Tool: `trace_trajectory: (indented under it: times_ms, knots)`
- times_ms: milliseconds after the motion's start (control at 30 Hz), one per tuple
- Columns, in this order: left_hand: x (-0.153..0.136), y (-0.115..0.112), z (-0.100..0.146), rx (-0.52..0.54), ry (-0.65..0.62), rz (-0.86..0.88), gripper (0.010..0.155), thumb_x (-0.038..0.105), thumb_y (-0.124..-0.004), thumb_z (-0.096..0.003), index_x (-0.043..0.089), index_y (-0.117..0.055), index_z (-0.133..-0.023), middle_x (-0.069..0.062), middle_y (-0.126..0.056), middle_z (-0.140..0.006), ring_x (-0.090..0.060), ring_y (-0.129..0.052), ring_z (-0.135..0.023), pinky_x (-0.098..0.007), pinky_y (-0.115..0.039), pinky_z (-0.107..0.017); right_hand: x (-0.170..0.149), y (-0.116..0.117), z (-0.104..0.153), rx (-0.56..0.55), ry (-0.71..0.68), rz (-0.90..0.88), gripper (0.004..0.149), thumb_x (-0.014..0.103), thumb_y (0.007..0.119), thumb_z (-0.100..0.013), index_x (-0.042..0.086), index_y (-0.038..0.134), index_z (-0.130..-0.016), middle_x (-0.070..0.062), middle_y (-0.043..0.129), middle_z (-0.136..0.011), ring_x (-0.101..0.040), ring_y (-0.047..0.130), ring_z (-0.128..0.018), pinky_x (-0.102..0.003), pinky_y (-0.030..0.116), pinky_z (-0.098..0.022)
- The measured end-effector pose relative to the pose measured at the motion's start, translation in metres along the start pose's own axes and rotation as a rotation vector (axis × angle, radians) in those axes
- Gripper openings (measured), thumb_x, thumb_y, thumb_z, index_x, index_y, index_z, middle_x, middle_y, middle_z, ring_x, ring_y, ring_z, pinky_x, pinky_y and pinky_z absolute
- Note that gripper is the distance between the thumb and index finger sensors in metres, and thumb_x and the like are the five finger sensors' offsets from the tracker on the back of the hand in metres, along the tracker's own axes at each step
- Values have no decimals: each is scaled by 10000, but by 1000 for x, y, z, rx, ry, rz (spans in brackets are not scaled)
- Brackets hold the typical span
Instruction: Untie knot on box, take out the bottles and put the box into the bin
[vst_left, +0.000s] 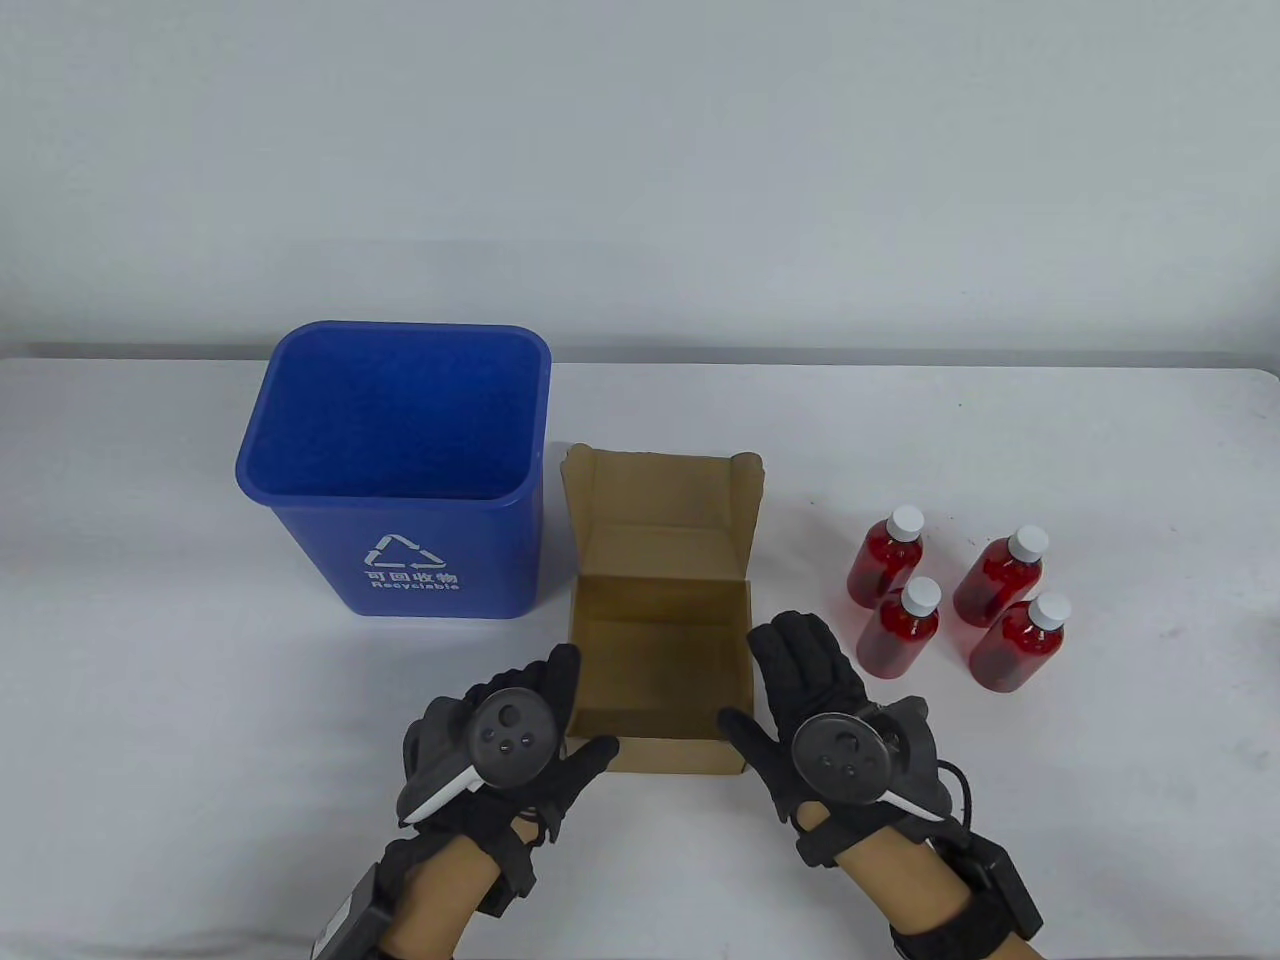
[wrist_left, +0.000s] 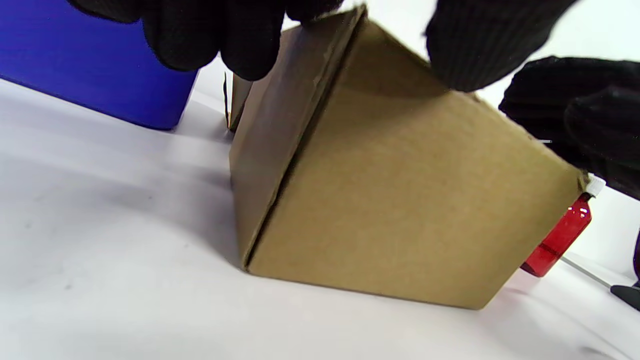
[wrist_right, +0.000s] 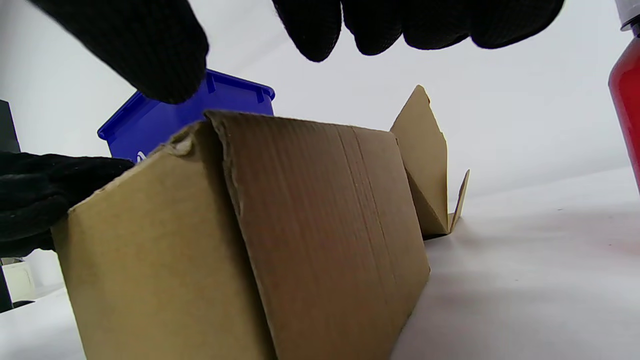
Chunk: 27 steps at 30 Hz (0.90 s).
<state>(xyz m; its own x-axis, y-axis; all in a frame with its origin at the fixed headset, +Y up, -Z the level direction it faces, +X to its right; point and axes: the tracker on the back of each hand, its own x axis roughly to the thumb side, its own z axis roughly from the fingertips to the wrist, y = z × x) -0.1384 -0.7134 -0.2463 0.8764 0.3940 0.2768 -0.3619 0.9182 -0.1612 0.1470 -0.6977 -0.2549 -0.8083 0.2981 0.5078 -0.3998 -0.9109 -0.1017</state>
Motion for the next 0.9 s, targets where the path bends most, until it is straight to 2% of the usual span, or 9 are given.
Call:
trace_trajectory:
  times_ms: [300, 433, 633, 900]
  knots:
    - [-1, 22, 0, 134, 15, 86, 904, 583, -743, -487, 98, -339, -1134, -230, -484, -1108, -572, -553, -992, -749, -453, -704, -4, -3, 1, 33, -7, -38, 769, 505, 697, -505, 8, 431, -1029, -268, 359, -1051, -603, 456, -924, -672, 514, -600]
    - [5, 29, -16, 100, 27, 66, 914, 561, -790, -481, 93, -347, -1130, -228, -487, -1108, -559, -577, -990, -720, -506, -700, -3, -2, 1, 54, -10, -48, 767, 500, 700, -503, 6, 435, -1027, -270, 362, -1049, -604, 458, -921, -673, 516, -598]
    - [8, 38, -48, 49, 106, 69, 912, 541, -800, -481, 73, -352, -1123, -245, -493, -1098, -557, -621, -962, -674, -578, -673, -6, -9, 5, 47, -17, -66, 764, 498, 699, -503, 6, 439, -1026, -269, 364, -1050, -605, 459, -921, -673, 517, -599]
    - [1, 33, -75, -18, 209, 99, 913, 539, -801, -478, 60, -358, -1118, -256, -505, -1090, -545, -681, -929, -652, -630, -646, -9, -17, 8, 40, -24, -96, 758, 495, 699, -504, 6, 447, -1024, -271, 369, -1049, -605, 467, -920, -675, 521, -597]
